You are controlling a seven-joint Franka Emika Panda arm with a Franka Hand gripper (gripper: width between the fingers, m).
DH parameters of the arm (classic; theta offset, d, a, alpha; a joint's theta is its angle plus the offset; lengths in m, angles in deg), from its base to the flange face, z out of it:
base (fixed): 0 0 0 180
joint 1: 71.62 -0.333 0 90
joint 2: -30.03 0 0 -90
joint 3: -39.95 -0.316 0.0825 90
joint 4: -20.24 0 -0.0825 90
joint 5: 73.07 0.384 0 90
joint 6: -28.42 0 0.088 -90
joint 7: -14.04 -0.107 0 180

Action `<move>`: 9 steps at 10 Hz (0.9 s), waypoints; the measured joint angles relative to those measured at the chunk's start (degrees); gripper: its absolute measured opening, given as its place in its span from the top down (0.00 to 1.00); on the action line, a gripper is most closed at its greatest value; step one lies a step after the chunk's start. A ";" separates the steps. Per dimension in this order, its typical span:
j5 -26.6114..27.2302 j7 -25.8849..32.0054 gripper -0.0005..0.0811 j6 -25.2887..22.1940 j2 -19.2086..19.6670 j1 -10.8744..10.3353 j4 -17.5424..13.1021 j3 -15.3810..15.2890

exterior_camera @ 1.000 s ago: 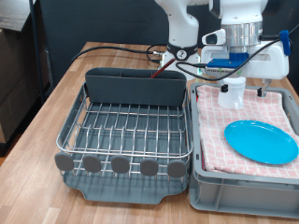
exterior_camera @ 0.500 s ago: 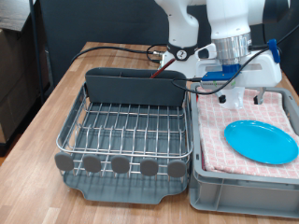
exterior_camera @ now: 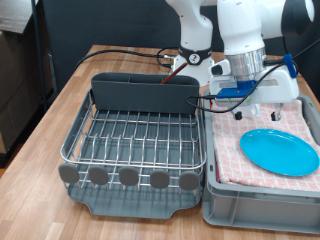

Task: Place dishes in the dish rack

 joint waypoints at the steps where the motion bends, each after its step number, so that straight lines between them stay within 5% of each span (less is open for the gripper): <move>1: 2.43 2.36 0.01 0.40 0.80 0.06 -0.47 -0.43; 9: 9.13 7.77 0.01 2.12 6.26 0.28 -3.49 -1.51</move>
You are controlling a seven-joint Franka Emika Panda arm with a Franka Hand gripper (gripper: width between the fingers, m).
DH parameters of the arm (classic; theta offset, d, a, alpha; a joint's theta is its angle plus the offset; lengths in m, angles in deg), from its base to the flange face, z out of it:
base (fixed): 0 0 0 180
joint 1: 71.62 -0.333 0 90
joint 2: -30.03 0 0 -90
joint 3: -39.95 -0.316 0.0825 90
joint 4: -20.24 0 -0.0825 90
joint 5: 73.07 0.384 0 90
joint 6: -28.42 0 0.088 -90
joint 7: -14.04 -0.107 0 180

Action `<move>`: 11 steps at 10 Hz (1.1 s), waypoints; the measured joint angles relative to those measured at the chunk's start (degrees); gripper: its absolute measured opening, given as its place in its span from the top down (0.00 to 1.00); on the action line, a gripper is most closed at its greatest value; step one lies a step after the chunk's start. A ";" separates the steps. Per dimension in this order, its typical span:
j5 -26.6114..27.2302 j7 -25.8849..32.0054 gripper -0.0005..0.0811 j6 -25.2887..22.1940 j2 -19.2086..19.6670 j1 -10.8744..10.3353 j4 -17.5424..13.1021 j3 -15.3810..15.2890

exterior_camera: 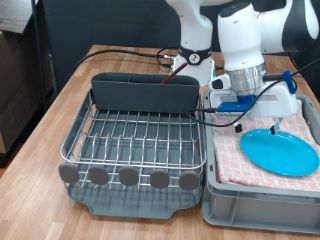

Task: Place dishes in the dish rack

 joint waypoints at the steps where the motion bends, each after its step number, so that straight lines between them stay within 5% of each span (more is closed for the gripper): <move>1: 1.68 1.70 0.01 0.14 0.46 0.15 -0.47 -0.31; 4: 3.90 3.26 0.15 1.10 1.26 0.19 -1.06 -0.81; 6: 4.29 3.33 0.60 1.20 1.47 0.19 -1.16 -0.84; 7: 4.40 3.32 0.60 1.78 1.51 0.17 -1.16 -0.86; 8: 4.41 3.24 0.84 2.13 1.54 0.17 -1.16 -0.86; 11: 2.78 1.19 0.96 2.21 1.54 -0.15 -1.18 -0.27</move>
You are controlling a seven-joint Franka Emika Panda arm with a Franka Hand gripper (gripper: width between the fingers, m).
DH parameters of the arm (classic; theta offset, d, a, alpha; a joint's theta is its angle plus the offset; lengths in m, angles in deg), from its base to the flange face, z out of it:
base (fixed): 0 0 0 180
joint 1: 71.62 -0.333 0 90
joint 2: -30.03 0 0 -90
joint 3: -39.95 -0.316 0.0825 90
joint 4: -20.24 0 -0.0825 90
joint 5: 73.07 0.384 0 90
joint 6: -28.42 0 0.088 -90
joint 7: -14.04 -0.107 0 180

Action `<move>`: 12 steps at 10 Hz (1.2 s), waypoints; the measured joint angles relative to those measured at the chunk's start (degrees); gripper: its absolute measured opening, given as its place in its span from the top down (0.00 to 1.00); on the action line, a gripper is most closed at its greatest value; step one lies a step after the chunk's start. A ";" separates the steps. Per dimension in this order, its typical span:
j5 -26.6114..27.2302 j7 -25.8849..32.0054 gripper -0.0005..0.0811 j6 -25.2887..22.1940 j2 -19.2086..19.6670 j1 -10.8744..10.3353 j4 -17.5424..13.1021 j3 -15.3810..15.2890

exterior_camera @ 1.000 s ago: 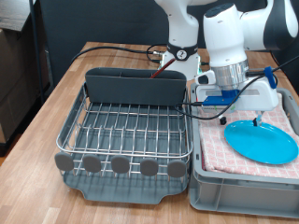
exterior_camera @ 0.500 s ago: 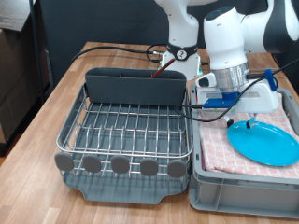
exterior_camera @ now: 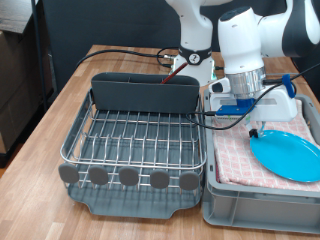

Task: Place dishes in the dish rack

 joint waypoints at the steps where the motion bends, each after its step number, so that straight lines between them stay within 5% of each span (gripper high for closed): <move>1: -2.65 -2.35 0.96 0.00 -0.01 -0.39 0.00 0.68; 8: -40.45 -34.65 0.97 -3.76 -3.97 -10.69 1.40 16.28; 12: -59.10 -46.52 0.97 -12.80 -9.22 -12.05 1.37 21.18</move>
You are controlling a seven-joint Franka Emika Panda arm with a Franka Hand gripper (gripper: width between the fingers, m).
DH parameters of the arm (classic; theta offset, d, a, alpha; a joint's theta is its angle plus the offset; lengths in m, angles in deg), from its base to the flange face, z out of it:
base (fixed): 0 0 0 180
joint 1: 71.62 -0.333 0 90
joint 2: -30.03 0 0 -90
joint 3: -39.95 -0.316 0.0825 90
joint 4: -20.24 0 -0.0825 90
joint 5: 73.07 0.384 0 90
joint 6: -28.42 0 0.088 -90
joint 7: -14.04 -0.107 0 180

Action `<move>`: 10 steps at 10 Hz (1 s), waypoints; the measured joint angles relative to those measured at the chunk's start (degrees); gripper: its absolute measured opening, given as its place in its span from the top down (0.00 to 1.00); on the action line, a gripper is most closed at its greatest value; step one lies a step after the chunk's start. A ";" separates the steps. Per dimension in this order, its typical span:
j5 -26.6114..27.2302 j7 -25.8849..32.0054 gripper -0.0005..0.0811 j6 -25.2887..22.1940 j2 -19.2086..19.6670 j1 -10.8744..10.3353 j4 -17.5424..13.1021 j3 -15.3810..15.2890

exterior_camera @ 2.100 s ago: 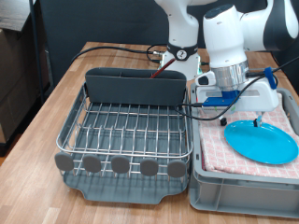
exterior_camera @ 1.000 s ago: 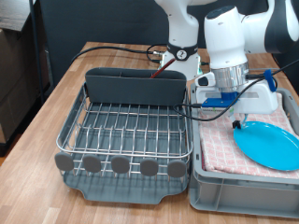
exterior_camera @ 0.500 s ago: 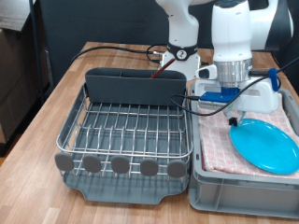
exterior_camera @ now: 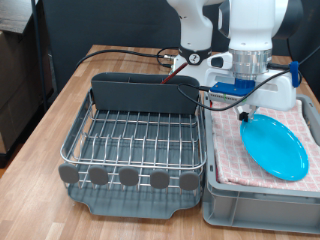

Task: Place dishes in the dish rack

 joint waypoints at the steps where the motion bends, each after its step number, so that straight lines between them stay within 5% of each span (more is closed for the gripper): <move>1: -2.77 -1.58 0.97 -2.00 -1.32 0.02 -0.04 0.46; 6: -15.37 -8.31 0.97 -15.58 -8.20 0.26 -2.34 0.99; 10: -18.38 -9.41 0.97 -21.35 -10.87 0.26 -4.19 0.72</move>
